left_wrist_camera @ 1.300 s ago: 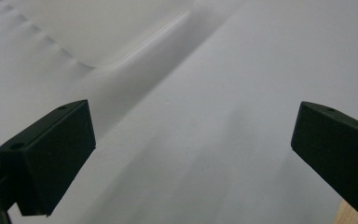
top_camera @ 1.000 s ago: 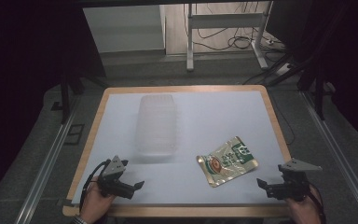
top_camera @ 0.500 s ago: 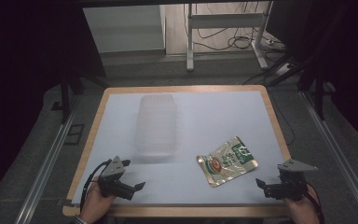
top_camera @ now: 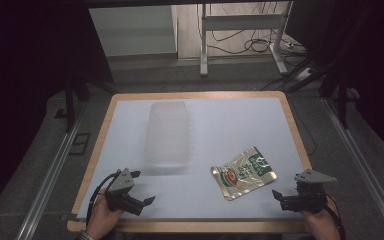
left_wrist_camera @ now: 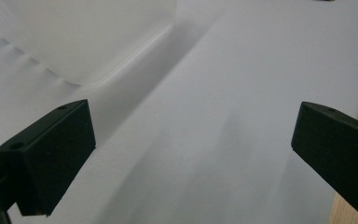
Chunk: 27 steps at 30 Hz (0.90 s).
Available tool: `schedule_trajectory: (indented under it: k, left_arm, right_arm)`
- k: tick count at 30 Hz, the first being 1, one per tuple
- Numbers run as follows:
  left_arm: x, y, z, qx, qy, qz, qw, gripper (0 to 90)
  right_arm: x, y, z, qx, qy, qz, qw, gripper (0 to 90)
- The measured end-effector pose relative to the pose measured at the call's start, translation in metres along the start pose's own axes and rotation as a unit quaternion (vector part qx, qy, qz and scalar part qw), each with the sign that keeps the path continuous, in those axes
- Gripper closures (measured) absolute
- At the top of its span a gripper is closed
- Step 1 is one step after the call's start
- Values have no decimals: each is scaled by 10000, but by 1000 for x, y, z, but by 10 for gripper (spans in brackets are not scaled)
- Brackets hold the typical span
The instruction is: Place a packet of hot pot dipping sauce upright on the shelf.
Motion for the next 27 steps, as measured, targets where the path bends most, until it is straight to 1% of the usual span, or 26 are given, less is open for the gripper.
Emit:
schedule_trajectory:
  k: [2, 3, 5, 7, 8, 12, 17, 23, 27]
  left_arm:
    - [0, 1, 0, 51, 61, 118, 9999, 0]
    - [1, 1, 0, 72, 77, 140, 9998, 0]
    - [1, 1, 0, 87, 69, 156, 9998, 0]
    - [0, 1, 0, 70, 134, 182, 9997, 0]
    - [0, 1, 0, 70, 134, 182, 9997, 0]
    - [0, 0, 0, 69, 190, 256, 9995, 0]
    - [-1, 0, 0, 58, 217, 276, 9994, 0]
    - [-1, 0, 0, 60, 233, 316, 9992, 0]
    - [-1, 0, 0, 78, 237, 322, 9992, 0]
  right_arm:
    - [0, -2, -1, -37, -2, 7, 10000, 0]
    - [0, -3, -1, -56, -10, 6, 10000, 0]
    - [-1, -4, -2, -82, -8, 7, 10000, 0]
    - [-1, -6, -4, -120, -16, -18, 9999, 0]
    - [-1, -6, -4, -120, -16, -18, 9999, 0]
    - [-3, -7, -7, -153, -91, -119, 9998, 0]
    - [-3, -9, -9, -253, -148, -172, 9994, 0]
    - [-3, -13, -13, -309, -168, -160, 9993, 0]
    - [-3, -17, -17, -362, -234, -183, 9989, 0]
Point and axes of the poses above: each handheld gripper's, and its own axes: z roughly backward along the jaws, y roughly out of its underside, x roughly to its left, the point moved 6 cm from there along -z, roughly forward along the jaws, and after that the axes turned 10 degrees about z, right-handed, at the moved point
